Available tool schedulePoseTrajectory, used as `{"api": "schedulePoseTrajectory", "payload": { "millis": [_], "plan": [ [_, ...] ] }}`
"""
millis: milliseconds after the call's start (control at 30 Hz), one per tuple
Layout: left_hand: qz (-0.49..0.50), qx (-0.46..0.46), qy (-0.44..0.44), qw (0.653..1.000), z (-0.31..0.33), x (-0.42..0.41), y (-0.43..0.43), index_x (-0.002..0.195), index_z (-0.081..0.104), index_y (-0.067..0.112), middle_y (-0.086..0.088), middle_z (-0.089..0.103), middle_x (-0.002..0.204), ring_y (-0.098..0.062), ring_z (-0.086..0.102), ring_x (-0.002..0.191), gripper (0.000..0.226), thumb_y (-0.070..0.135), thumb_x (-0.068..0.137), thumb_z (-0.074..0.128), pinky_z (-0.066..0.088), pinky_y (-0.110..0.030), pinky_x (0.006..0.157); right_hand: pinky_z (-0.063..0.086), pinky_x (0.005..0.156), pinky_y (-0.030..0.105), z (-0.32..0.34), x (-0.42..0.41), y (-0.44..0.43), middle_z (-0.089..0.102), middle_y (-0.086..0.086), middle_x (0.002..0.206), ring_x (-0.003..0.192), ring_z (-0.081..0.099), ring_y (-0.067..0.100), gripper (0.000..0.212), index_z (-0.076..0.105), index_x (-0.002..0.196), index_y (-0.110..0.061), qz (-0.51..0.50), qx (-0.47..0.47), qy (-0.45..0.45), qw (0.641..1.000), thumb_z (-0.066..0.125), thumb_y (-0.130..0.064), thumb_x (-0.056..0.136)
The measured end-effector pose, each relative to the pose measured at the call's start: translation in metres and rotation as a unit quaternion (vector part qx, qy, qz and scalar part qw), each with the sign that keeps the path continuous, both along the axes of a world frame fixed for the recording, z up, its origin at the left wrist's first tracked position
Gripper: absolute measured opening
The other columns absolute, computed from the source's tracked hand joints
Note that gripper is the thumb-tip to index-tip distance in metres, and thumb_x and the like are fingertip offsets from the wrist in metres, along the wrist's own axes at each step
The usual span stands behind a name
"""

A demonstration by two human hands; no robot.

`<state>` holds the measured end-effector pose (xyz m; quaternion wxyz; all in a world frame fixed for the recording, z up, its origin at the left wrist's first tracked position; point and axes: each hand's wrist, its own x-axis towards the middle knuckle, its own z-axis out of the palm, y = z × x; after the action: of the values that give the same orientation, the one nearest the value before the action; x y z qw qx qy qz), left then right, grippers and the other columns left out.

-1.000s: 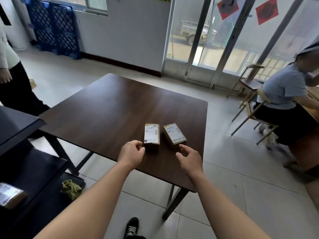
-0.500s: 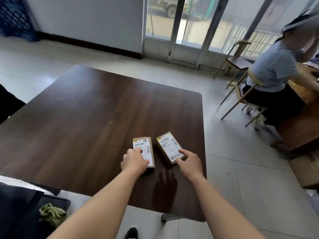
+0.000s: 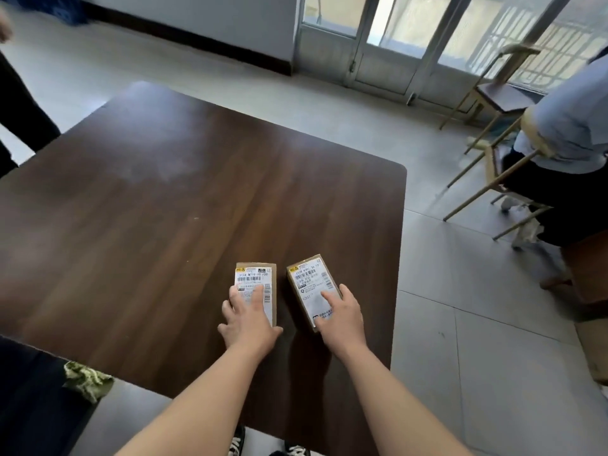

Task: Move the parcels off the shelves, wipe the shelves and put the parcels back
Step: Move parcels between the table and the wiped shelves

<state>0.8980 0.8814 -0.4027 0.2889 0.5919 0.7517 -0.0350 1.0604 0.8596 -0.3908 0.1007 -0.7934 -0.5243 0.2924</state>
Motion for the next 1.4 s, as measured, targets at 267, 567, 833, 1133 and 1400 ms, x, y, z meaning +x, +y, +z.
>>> {"api": "schedulePoseTrajectory", "payload": {
  "millis": [267,567,833,1133,1400],
  "plan": [
    [0.044,-0.005,0.012,0.999,-0.015,0.01,-0.001,0.144,0.0,0.048,-0.012,-0.008,0.149,-0.034,0.023,0.134,0.096,0.049,0.077,0.069,0.034,-0.048,0.104,0.009,0.119,0.041,-0.026,0.013,0.014,-0.001,0.009,0.157,0.146,0.003,0.027,0.092,0.014,0.148,-0.04,0.135,-0.042,-0.051,0.989,0.069,-0.054,0.075],
    [0.099,-0.002,0.008,0.995,-0.014,0.001,-0.012,0.145,0.003,0.05,-0.009,0.001,0.149,-0.03,0.028,0.131,0.095,0.05,0.076,0.069,0.033,-0.045,0.105,0.02,0.115,0.044,-0.027,0.013,0.024,0.005,0.009,0.153,0.141,0.015,0.029,0.095,0.012,0.148,-0.043,0.148,-0.041,-0.04,0.987,0.07,-0.042,0.073],
    [0.182,0.016,0.03,0.983,0.008,-0.029,-0.034,0.146,0.001,0.048,-0.01,0.007,0.147,-0.031,0.031,0.129,0.097,0.055,0.074,0.067,0.035,-0.046,0.104,0.022,0.113,0.045,-0.004,-0.014,0.033,0.009,0.01,0.152,0.139,0.021,0.03,0.094,0.015,0.148,-0.041,0.231,-0.008,-0.034,0.972,0.069,-0.042,0.071],
    [0.323,0.061,0.056,0.943,0.038,-0.096,-0.103,0.146,0.004,0.045,-0.011,0.015,0.146,-0.032,0.036,0.125,0.096,0.053,0.073,0.066,0.044,-0.045,0.098,0.022,0.113,0.045,0.025,-0.096,0.016,0.009,0.012,0.153,0.14,0.02,0.031,0.094,0.016,0.148,-0.042,0.364,0.024,-0.023,0.931,0.07,-0.039,0.071],
    [0.438,0.075,0.068,0.893,0.054,-0.166,-0.192,0.147,0.006,0.045,-0.009,0.021,0.135,-0.028,0.041,0.111,0.1,0.054,0.068,0.066,0.044,-0.04,0.09,0.023,0.111,0.045,0.048,-0.195,-0.031,0.011,0.012,0.153,0.138,0.022,0.032,0.094,0.019,0.146,-0.045,0.477,0.039,-0.007,0.878,0.07,-0.035,0.068]
  ]
}}
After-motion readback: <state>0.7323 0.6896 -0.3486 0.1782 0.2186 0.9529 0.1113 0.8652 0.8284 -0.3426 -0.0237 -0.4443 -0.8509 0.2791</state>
